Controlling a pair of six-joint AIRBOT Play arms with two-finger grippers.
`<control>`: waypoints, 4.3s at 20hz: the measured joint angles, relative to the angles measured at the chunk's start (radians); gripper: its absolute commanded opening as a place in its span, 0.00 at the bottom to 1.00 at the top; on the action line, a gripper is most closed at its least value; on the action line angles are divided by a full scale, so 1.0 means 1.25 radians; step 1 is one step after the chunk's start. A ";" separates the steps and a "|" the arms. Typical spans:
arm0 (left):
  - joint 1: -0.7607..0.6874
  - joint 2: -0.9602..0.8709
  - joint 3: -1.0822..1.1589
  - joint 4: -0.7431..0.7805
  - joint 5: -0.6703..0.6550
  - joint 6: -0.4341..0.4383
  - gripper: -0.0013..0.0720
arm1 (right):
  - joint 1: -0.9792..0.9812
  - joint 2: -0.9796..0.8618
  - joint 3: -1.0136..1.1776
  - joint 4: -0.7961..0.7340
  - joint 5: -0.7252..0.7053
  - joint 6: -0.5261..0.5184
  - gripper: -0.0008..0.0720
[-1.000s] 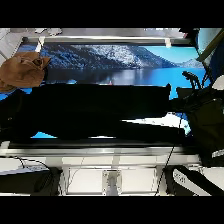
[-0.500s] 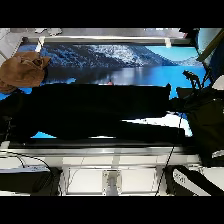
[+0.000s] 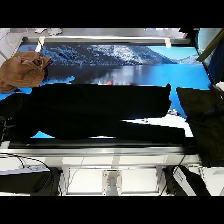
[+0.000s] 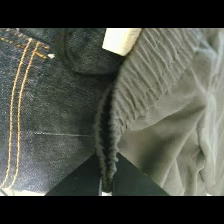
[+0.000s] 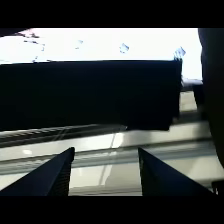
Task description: Fold the clothes and pants, and hang the long-sleeved shirts on hangers.
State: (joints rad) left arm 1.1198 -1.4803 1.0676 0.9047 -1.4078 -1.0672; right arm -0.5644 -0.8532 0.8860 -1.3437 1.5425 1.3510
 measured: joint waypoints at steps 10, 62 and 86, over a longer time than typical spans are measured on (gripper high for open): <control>0.001 0.040 0.007 0.000 -0.020 -0.019 0.04 | -0.310 -0.086 -0.207 0.182 -0.177 -0.174 0.64; 0.002 0.042 0.034 0.002 -0.047 -0.038 0.04 | -0.205 -0.250 -0.161 0.338 -0.263 -0.320 0.02; -0.140 0.017 0.233 0.051 -0.077 -0.063 0.04 | 0.146 -0.483 0.188 0.348 -0.575 -0.070 0.62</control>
State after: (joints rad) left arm 0.9447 -1.4586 1.3586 0.9684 -1.5036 -1.1458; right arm -0.3824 -1.4574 1.1210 -0.9085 0.8234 1.2629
